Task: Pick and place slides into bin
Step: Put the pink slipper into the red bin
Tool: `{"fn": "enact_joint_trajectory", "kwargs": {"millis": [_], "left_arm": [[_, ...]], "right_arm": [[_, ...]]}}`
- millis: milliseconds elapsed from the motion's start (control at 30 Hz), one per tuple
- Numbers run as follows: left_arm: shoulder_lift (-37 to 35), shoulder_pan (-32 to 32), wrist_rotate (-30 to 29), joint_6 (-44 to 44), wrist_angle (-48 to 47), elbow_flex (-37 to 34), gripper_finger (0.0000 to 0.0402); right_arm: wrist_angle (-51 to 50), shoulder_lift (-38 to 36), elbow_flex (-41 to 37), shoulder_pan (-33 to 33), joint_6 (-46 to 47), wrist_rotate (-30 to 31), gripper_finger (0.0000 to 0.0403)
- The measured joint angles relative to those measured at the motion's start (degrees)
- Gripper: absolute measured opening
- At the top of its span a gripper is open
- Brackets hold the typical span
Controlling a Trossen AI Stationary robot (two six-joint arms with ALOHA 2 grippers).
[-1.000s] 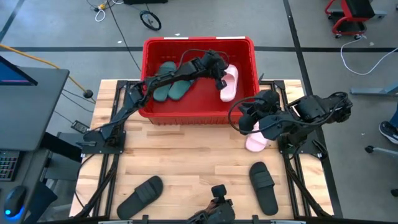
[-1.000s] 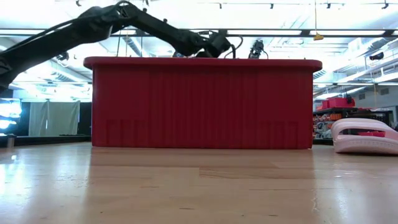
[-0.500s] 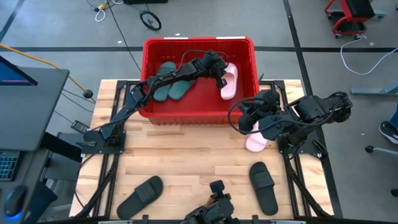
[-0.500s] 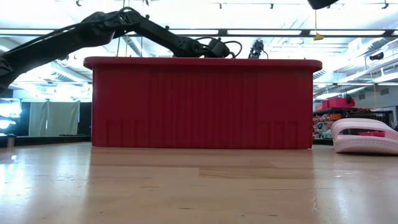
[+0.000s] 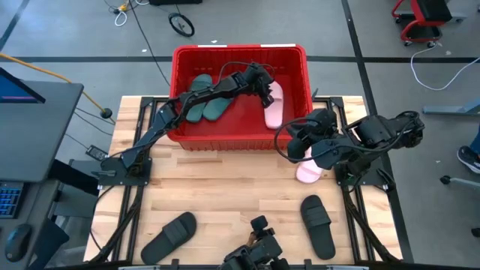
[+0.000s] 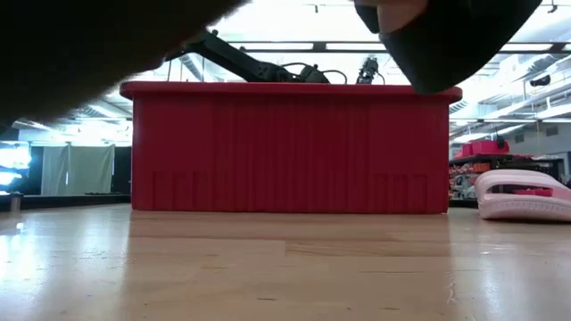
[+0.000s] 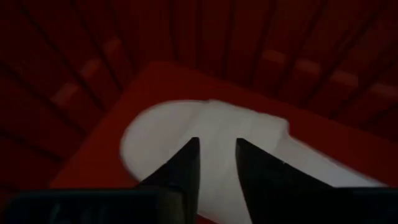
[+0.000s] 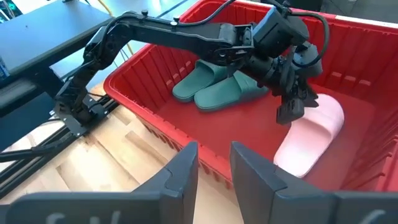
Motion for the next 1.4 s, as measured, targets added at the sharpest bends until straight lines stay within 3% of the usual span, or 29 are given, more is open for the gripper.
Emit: {"fn": "enact_joint_trajectory", "kwargs": {"millis": [133, 333, 433, 533, 733, 933, 1400], "left_arm": [[0.7, 0.0, -0.5, 0.0, 0.1, 0.0, 0.0151], [0.7, -0.6, -0.6, 0.0, -1.7, 2.7, 0.0183], [0.6, -1.2, -0.6, -3.8, -1.7, 6.7, 0.0183], [-2.0, -1.7, -0.6, -7.5, 1.4, 5.7, 0.0175], [-7.9, -3.3, -0.4, -7.2, 1.4, 6.8, 0.0164], [-15.7, -5.4, -0.4, -7.2, -0.8, 6.8, 0.0162], [-27.4, -9.4, -0.4, -6.5, -0.9, 6.8, 0.0160]], "right_arm": [[0.0, 0.2, 0.0, 0.3, 0.0, -0.8, 0.0100], [-0.7, 0.2, 0.0, 0.7, -0.6, -7.2, 0.0099], [-0.7, 0.2, 0.0, 2.2, -0.6, -7.8, 0.0095], [-1.7, 0.1, -0.7, 4.2, 0.6, -7.8, 0.0090], [-12.8, 0.1, -2.9, 9.7, 13.4, -7.8, 0.0081], [-12.6, -1.5, -8.1, 15.0, 19.5, -8.1, 0.0080], [-11.1, -1.7, -26.8, 23.0, 29.4, -32.5, 0.0081]]}}
